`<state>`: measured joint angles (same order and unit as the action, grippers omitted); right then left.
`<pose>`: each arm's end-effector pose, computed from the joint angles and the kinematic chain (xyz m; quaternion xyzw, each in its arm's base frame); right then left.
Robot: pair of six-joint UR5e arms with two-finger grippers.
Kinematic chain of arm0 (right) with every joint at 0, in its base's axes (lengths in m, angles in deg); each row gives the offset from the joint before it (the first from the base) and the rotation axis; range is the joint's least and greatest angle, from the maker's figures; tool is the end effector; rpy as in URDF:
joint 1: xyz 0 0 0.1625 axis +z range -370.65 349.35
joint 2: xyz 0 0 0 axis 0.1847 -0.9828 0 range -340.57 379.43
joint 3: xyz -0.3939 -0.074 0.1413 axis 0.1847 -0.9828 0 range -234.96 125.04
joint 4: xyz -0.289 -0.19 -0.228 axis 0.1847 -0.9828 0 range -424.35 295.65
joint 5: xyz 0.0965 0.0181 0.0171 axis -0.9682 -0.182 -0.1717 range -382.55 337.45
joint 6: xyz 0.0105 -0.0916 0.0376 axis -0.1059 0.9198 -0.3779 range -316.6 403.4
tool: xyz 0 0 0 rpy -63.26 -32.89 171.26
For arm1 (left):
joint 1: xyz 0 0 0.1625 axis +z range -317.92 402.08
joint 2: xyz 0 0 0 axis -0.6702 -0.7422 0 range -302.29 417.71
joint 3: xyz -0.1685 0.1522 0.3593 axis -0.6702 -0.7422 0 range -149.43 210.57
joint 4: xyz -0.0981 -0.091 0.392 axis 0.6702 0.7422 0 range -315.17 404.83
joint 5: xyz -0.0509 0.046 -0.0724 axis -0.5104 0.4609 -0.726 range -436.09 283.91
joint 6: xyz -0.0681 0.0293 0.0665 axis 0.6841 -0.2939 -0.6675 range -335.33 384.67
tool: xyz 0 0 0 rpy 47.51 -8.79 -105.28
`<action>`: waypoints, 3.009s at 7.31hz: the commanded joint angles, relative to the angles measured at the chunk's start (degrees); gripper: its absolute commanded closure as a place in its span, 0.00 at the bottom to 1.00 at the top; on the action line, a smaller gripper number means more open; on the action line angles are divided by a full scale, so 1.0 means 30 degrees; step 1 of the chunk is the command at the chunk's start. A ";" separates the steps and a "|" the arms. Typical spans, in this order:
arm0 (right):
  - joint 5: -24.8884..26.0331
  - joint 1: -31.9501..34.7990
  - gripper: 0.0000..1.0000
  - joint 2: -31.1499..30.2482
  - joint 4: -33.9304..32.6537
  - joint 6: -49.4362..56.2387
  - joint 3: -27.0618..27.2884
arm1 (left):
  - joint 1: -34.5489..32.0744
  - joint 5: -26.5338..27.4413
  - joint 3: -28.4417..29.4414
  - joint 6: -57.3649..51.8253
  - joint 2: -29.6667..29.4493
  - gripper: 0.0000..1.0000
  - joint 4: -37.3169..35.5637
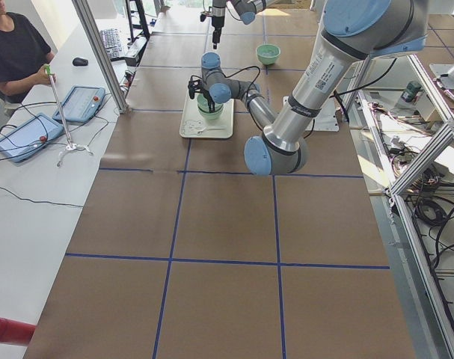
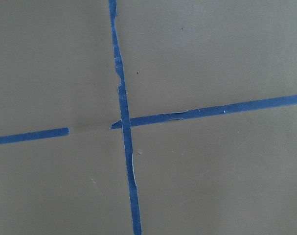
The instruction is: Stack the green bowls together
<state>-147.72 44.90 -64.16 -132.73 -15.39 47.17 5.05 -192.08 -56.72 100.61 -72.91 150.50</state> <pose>-0.2474 -0.4948 0.4580 0.0185 -0.4328 0.0873 0.8971 0.5187 -0.5036 0.2171 0.0083 0.4828 -0.0739 0.8726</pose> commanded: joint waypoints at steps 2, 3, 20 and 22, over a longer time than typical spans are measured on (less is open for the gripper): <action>0.0005 0.0000 0.00 0.0000 0.0000 0.0000 -0.0001 | 0.0071 0.0166 0.0179 -0.0029 0.0034 0.00 0.0837; 0.0005 0.0000 0.00 0.0000 0.0000 0.0000 -0.0001 | -0.0161 0.0166 -0.0141 -0.0087 0.0092 0.00 0.0954; -0.2983 1.0460 0.00 0.0644 -0.8233 2.1064 -0.4600 | -1.6865 -0.6192 -0.0144 -2.9385 1.2868 0.00 -0.2243; -0.2954 1.0110 0.00 0.0673 -0.8203 2.1064 -0.4629 | -1.6804 -0.6192 -0.0291 -2.9414 1.3127 0.00 -0.2325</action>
<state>-156.70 76.01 -62.21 -157.43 47.80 33.36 -45.50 -210.75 -57.56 12.42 -34.01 143.45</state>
